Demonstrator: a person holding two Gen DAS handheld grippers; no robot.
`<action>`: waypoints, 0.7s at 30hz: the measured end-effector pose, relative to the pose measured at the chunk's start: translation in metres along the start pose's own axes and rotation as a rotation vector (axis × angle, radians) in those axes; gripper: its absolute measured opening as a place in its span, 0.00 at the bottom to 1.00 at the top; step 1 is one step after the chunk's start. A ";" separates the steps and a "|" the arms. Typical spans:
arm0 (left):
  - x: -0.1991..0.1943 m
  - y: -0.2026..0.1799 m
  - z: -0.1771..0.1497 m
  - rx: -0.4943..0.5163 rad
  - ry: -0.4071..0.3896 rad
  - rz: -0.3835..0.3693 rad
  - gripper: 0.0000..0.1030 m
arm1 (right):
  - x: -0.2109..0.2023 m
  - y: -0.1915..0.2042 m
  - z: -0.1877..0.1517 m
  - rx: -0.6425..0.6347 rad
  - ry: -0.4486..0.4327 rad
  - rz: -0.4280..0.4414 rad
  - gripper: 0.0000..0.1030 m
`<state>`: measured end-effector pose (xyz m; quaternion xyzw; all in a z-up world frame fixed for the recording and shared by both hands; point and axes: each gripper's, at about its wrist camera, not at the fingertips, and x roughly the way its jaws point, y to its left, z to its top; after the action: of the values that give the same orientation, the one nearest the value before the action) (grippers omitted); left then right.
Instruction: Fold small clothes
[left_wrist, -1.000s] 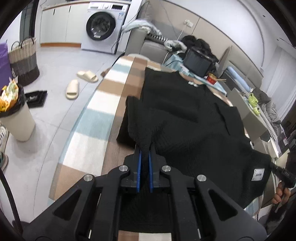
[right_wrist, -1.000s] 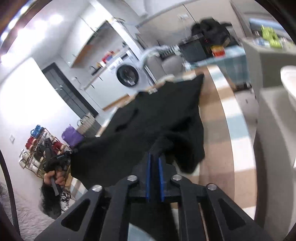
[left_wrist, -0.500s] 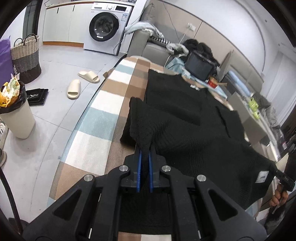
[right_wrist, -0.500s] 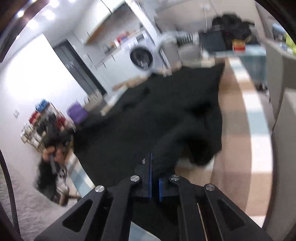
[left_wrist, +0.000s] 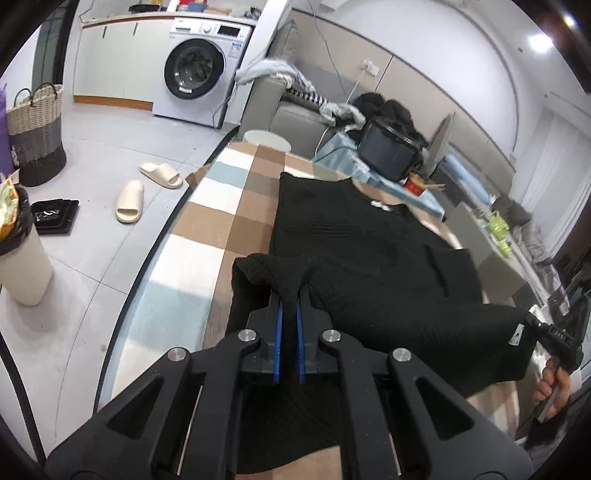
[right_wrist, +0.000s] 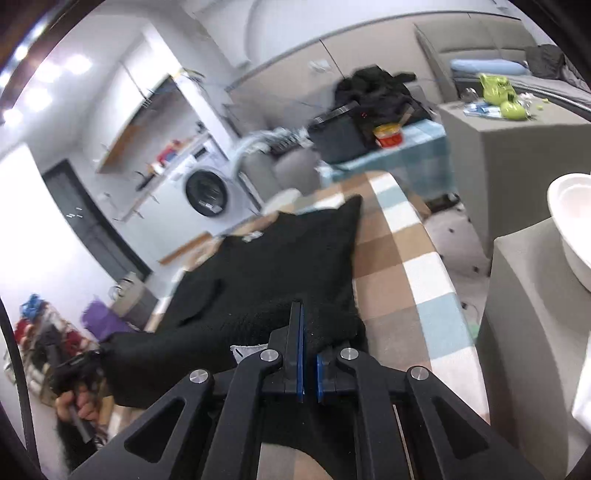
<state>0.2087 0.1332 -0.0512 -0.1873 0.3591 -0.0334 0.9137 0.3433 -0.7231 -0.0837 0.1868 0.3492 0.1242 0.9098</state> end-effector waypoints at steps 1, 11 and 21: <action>0.016 0.003 0.004 -0.012 0.031 0.018 0.04 | 0.011 0.001 0.003 -0.022 0.038 -0.042 0.11; 0.051 0.019 -0.012 -0.006 0.150 0.089 0.52 | 0.015 -0.026 -0.007 -0.059 0.190 -0.189 0.60; 0.091 0.019 -0.006 -0.078 0.188 0.030 0.50 | 0.067 -0.018 -0.007 -0.057 0.255 -0.083 0.49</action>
<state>0.2703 0.1312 -0.1212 -0.2133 0.4469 -0.0230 0.8685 0.3888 -0.7138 -0.1357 0.1289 0.4656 0.1190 0.8674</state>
